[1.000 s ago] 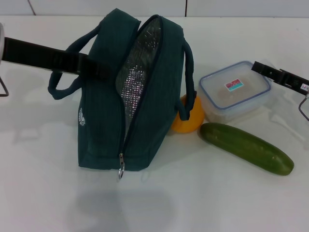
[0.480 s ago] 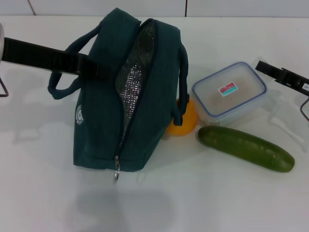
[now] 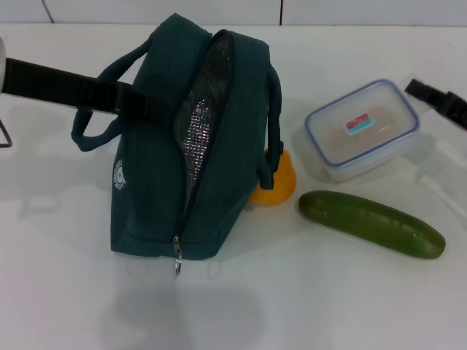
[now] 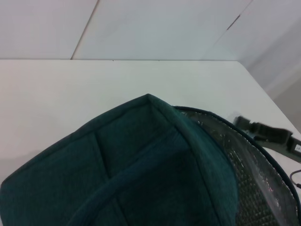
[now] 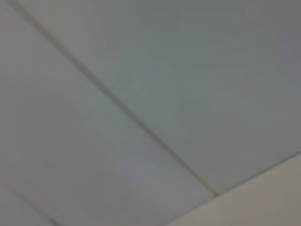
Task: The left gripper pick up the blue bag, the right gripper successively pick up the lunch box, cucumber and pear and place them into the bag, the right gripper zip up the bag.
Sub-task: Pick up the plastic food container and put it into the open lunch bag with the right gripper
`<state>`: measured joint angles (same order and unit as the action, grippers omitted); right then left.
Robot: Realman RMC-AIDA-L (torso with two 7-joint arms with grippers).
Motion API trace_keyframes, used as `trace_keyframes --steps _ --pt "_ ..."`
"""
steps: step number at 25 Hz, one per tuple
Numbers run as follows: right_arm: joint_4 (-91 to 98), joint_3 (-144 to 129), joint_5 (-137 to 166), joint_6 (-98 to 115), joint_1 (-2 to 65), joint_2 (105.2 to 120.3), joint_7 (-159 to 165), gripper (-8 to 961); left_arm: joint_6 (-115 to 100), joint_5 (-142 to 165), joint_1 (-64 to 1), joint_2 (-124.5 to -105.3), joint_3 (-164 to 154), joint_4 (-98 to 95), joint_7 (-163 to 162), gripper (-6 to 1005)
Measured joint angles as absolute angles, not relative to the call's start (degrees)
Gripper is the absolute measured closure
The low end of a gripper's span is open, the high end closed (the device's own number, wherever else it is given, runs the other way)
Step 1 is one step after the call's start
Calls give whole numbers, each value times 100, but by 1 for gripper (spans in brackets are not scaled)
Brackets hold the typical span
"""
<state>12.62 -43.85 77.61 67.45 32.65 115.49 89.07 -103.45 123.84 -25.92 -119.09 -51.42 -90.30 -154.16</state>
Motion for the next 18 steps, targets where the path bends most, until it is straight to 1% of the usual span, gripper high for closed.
trace_keyframes --steps 18 --pt "1039 -4366 6591 7543 2799 11515 9257 849 -10345 12265 -2548 -11916 -5170 -9026 -15407 955"
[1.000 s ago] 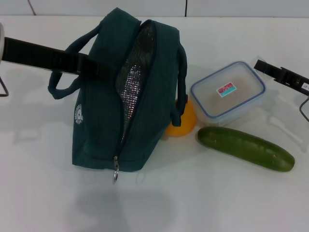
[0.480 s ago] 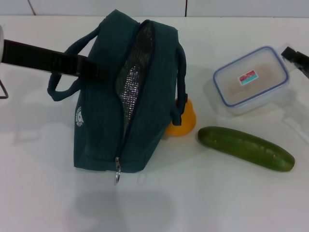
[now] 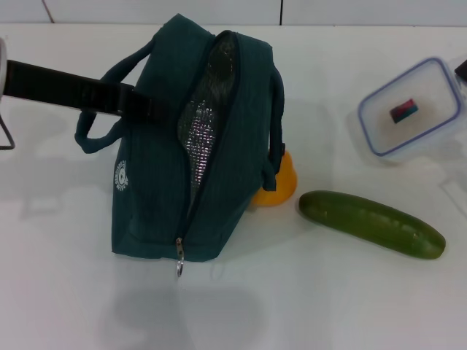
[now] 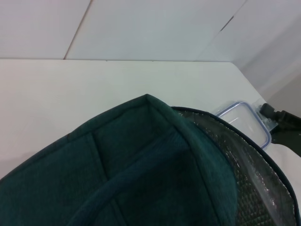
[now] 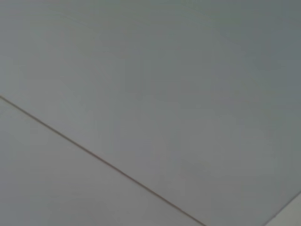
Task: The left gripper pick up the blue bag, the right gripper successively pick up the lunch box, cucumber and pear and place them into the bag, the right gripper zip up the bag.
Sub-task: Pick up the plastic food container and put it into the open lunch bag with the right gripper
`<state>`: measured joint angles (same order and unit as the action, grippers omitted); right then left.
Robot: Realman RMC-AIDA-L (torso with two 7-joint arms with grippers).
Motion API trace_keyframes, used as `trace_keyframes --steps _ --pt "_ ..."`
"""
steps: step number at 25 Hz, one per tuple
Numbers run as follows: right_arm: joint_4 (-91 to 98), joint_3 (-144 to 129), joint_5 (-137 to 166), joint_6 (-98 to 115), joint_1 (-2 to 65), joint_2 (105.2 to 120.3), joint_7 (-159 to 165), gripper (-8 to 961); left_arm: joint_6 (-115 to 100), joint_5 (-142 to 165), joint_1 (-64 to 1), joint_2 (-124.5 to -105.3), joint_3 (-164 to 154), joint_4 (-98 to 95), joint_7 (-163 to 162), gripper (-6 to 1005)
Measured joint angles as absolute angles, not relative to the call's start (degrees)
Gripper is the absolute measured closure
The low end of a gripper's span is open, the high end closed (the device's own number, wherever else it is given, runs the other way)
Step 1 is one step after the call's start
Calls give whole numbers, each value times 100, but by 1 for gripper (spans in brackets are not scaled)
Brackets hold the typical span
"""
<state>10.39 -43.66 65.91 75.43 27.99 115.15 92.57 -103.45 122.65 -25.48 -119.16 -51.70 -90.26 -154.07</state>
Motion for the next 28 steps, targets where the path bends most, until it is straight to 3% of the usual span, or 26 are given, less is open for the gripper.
trace_keyframes --steps 28 --pt "668 -4348 5268 8711 2518 11509 10216 840 -10353 12233 -2600 -11915 -5176 -9018 -15407 955"
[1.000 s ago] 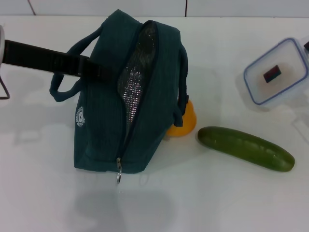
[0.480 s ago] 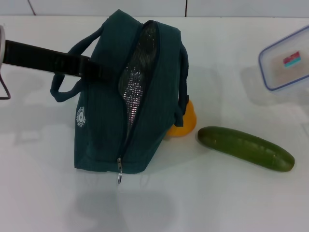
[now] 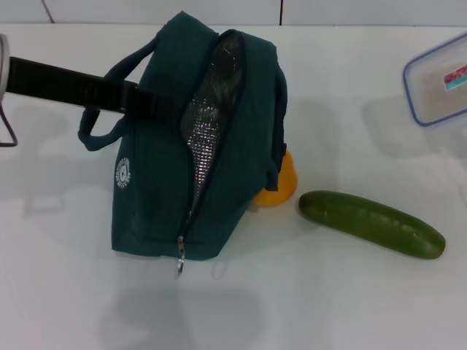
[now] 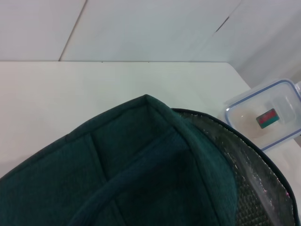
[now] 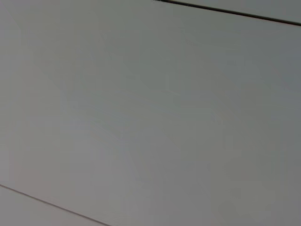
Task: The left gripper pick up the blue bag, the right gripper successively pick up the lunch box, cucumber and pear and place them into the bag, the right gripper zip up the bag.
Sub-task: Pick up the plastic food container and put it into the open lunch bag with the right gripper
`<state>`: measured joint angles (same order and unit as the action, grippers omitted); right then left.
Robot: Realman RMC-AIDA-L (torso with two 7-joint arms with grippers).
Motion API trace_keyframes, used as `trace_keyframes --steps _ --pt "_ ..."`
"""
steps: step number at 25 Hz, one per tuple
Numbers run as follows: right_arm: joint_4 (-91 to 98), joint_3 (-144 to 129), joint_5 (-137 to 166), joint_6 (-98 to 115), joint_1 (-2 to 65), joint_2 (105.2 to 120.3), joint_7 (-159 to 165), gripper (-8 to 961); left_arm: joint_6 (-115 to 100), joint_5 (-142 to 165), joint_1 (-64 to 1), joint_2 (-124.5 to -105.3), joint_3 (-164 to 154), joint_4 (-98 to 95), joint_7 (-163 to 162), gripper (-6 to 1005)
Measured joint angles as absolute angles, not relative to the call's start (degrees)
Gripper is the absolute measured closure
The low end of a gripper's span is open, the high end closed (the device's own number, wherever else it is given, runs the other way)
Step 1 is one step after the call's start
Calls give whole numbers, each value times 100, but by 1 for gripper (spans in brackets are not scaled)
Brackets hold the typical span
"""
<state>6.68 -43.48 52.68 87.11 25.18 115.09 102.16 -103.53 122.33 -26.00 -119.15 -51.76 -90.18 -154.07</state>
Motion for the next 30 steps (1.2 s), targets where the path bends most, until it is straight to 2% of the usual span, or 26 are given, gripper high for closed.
trace_keyframes --steps 19,30 --pt "308 -4311 5163 9197 3223 11619 11091 834 -10353 12276 -2865 -11855 -5393 -9009 -15407 954" --pt "-45 -4354 5176 9706 4110 11620 11272 831 -10341 12311 -3063 -11841 -5477 -8834 -15308 954"
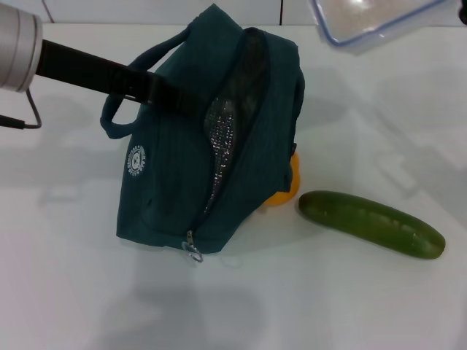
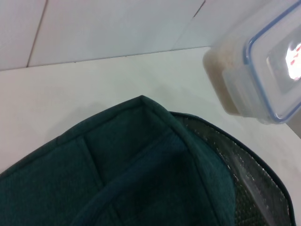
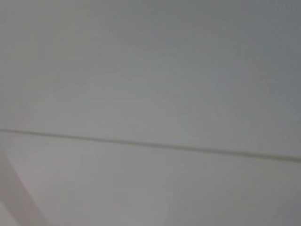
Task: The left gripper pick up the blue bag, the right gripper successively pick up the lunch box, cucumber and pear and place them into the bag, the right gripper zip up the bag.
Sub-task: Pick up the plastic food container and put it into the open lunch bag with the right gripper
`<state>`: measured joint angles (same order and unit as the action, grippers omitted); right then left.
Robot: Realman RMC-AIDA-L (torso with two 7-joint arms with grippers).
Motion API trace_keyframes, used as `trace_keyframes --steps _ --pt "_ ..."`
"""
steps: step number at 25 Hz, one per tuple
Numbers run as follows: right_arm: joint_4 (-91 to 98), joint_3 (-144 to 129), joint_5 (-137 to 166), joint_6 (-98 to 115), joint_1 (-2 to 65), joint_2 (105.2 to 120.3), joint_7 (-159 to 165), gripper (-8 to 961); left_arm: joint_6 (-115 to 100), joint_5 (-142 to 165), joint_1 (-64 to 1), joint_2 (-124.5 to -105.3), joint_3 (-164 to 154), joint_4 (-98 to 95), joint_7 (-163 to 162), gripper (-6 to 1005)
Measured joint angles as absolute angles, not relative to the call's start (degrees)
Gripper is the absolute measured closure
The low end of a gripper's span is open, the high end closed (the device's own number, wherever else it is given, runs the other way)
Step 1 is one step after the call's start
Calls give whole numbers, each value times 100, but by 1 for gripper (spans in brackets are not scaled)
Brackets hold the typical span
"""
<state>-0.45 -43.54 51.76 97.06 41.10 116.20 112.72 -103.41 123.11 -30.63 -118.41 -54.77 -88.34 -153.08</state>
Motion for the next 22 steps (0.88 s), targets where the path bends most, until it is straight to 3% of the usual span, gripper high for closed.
trace_keyframes --steps 12,22 --pt "-599 -4353 5601 9876 5227 11618 11245 827 -10325 12322 -3145 -11878 -5475 -8798 -15194 955" --pt "-721 -4343 6046 9269 5234 11619 10985 823 -10245 12309 -3122 -11867 -5412 -8676 -15122 955"
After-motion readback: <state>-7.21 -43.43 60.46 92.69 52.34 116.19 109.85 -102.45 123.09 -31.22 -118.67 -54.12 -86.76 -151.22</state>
